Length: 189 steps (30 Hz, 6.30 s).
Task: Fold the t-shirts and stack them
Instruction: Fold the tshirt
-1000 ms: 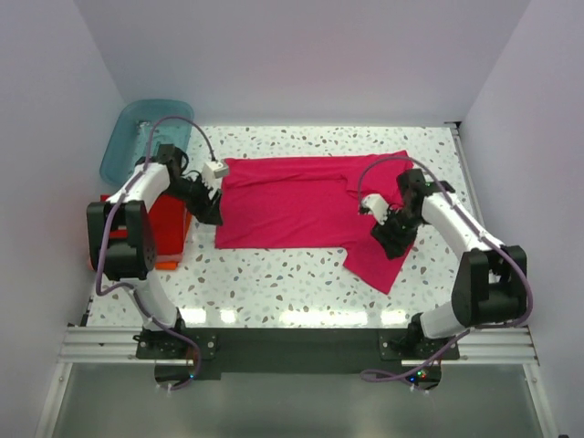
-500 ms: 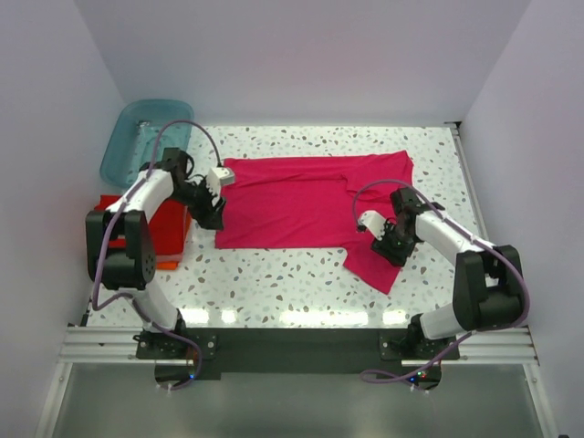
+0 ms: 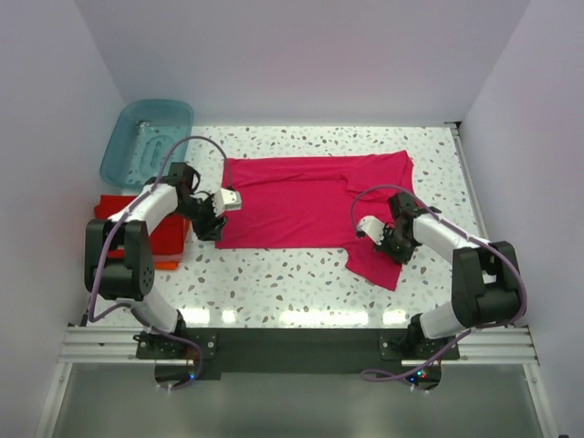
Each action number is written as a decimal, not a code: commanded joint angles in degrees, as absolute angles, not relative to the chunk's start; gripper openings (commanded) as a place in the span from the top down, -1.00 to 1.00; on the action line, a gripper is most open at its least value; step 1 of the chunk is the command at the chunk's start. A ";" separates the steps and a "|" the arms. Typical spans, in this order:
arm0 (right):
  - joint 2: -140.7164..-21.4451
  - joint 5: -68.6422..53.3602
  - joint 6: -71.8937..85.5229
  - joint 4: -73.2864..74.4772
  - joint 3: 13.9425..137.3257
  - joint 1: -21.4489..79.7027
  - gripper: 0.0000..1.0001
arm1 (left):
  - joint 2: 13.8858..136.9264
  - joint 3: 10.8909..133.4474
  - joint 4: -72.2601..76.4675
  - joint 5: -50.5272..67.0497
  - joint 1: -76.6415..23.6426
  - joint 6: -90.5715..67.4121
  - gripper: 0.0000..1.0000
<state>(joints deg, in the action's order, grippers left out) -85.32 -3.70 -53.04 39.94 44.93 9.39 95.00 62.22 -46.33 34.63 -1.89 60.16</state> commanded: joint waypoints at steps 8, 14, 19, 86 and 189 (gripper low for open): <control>-84.81 -5.54 -52.74 41.83 45.09 9.49 1.00 | 92.64 56.79 -44.47 34.19 -5.18 76.81 0.18; -84.81 -5.71 -52.38 42.71 46.14 9.49 1.00 | 91.23 54.85 -44.56 33.84 -6.68 78.93 0.29; -86.04 -5.63 -52.12 42.80 46.93 9.41 1.00 | 92.02 54.14 -44.65 31.38 -6.86 79.45 0.32; -112.75 -5.63 -69.16 71.28 101.94 3.87 1.00 | 109.85 84.19 -49.31 34.89 -1.58 71.64 1.00; -110.65 -13.45 -35.68 53.61 79.45 -7.82 0.41 | 116.37 76.11 -44.56 39.37 3.61 34.01 -0.11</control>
